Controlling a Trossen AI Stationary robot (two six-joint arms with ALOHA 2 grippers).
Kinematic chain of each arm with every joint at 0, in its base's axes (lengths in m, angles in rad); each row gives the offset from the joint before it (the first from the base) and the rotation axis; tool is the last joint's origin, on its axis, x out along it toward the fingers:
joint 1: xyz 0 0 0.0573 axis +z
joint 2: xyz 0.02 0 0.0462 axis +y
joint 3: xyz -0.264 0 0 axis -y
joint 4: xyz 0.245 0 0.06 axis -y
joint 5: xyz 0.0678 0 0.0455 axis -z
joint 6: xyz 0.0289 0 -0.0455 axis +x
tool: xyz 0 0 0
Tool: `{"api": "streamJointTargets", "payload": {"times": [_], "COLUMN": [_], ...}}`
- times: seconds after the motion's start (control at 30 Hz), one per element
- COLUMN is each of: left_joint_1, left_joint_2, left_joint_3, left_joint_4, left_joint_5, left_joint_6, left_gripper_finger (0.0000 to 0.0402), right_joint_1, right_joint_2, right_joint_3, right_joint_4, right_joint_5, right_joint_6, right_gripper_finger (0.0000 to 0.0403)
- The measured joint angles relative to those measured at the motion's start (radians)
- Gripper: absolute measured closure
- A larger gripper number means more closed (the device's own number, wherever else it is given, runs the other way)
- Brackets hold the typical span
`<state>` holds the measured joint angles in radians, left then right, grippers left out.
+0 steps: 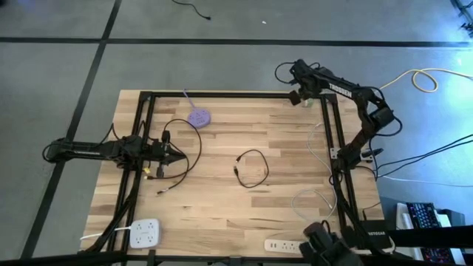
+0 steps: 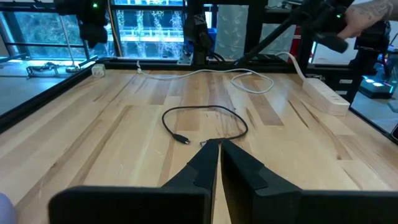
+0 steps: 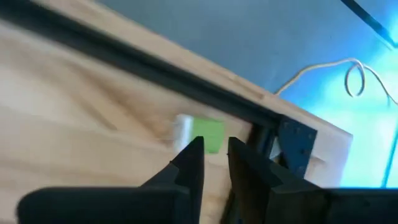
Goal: Insert USB
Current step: Prepare the green charger adapter
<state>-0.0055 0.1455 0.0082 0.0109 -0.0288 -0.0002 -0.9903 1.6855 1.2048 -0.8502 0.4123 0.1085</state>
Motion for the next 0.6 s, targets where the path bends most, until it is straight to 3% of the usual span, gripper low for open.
{"api": "streamJointTargets", "payload": {"times": [0.1, 0.2, 0.33, 0.43, 0.6], "left_joint_1": [0.0, 0.0, 0.0, 0.0, 0.0], "left_joint_2": [0.0, 0.0, 0.0, 0.0, 0.0], "left_joint_3": [0.0, 0.0, 0.0, 0.0, 0.0], "left_joint_4": [0.0, 0.0, 0.0, 0.0, 0.0], "left_joint_5": [0.0, 0.0, 0.0, 0.0, 0.0], "left_joint_6": [0.0, 0.0, 0.0, 0.0, 0.0], "left_gripper_finger": [0.0397, 0.0397, 0.0397, 0.0397, 0.0397], "right_joint_1": [-0.018, -0.028, -0.023, -0.028, -0.031], "right_joint_2": [0.044, 0.093, 0.145, 0.183, 0.209], "right_joint_3": [0.016, 0.017, 0.016, 0.016, 0.015], "right_joint_4": [-0.021, -0.038, -0.031, -0.04, -0.039], "right_joint_5": [0.089, 0.09, 0.166, 0.107, 0.139], "right_joint_6": [0.023, 0.068, 0.098, 0.113, 0.121], "right_gripper_finger": [0.0297, 0.0281, 0.0282, 0.029, 0.0304]}}
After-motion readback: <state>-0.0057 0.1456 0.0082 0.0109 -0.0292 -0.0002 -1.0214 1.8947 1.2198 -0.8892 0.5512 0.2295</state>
